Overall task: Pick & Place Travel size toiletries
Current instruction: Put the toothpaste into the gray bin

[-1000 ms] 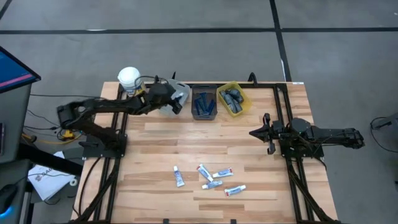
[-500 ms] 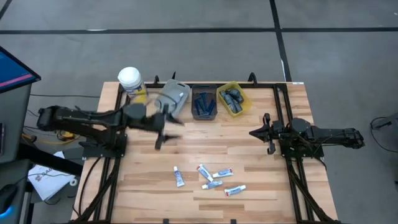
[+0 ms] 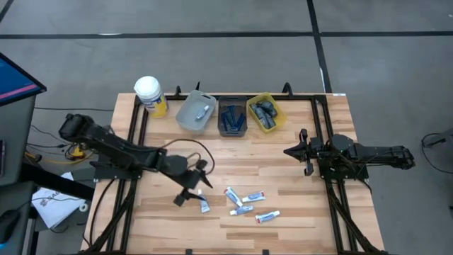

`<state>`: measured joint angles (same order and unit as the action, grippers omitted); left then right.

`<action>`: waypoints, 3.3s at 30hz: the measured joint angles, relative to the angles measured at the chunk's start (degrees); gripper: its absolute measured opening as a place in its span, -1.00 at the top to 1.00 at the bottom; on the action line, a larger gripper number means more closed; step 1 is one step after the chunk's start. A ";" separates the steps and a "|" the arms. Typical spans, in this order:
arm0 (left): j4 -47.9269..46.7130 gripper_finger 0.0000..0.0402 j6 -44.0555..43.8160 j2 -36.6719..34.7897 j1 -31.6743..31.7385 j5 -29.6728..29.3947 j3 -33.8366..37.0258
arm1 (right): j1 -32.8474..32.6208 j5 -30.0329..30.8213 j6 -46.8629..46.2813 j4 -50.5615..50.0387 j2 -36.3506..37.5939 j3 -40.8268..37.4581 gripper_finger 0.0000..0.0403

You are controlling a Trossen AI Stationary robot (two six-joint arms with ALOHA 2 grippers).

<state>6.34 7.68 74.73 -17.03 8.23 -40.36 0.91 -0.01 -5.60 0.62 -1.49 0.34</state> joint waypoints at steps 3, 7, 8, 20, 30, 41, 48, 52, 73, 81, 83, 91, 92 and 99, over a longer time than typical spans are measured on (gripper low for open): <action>-1.22 -0.19 0.00 4.16 0.04 0.03 0.00 | 0.00 0.02 -0.01 0.00 0.02 -0.02 1.00; -1.14 -0.19 1.79 8.70 0.25 4.44 0.00 | -0.01 0.00 0.00 0.00 0.00 0.00 1.00; -1.12 -0.19 3.06 9.80 0.23 5.98 0.00 | 0.00 0.00 0.01 0.02 0.01 0.00 1.00; -1.14 -0.19 11.90 12.35 3.32 9.32 8.36 | -0.02 0.02 -0.01 0.00 0.01 -0.02 1.00; 2.68 -0.19 14.99 12.23 5.76 12.99 9.35 | 0.00 0.00 -0.01 0.00 0.02 -0.02 1.00; 5.82 -0.19 19.30 13.28 5.87 15.77 12.64 | -0.02 0.00 0.01 0.02 0.01 -0.02 1.00; 8.25 -0.10 19.33 15.53 5.92 16.06 13.66 | -0.01 0.01 0.00 0.02 0.00 -0.02 1.00; 9.09 -0.02 19.26 15.51 6.50 16.05 13.75 | 0.00 0.00 -0.01 0.02 0.00 -0.01 1.00; 8.47 0.34 18.93 15.77 9.57 15.56 14.03 | 0.00 0.02 -0.01 0.00 0.02 0.00 1.00; 8.68 0.50 17.35 15.73 9.57 15.47 13.99 | -0.02 0.00 0.00 0.00 0.01 0.00 1.00; 8.66 0.55 17.34 15.69 9.57 15.34 13.99 | 0.00 0.01 -0.01 0.00 0.01 -0.01 1.00; 8.75 0.55 15.43 15.66 9.57 15.34 13.94 | -0.02 0.00 0.01 0.00 0.00 -0.01 1.00; 8.75 0.54 15.42 15.66 9.57 15.34 13.94 | 0.00 0.00 0.00 0.00 0.00 0.00 1.00; 8.75 0.62 15.41 15.66 9.57 15.10 13.94 | -0.01 0.01 0.00 0.00 0.00 0.00 1.00</action>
<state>15.09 23.09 90.39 -7.46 23.33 -26.41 0.90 0.00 -5.60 0.62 -1.49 0.34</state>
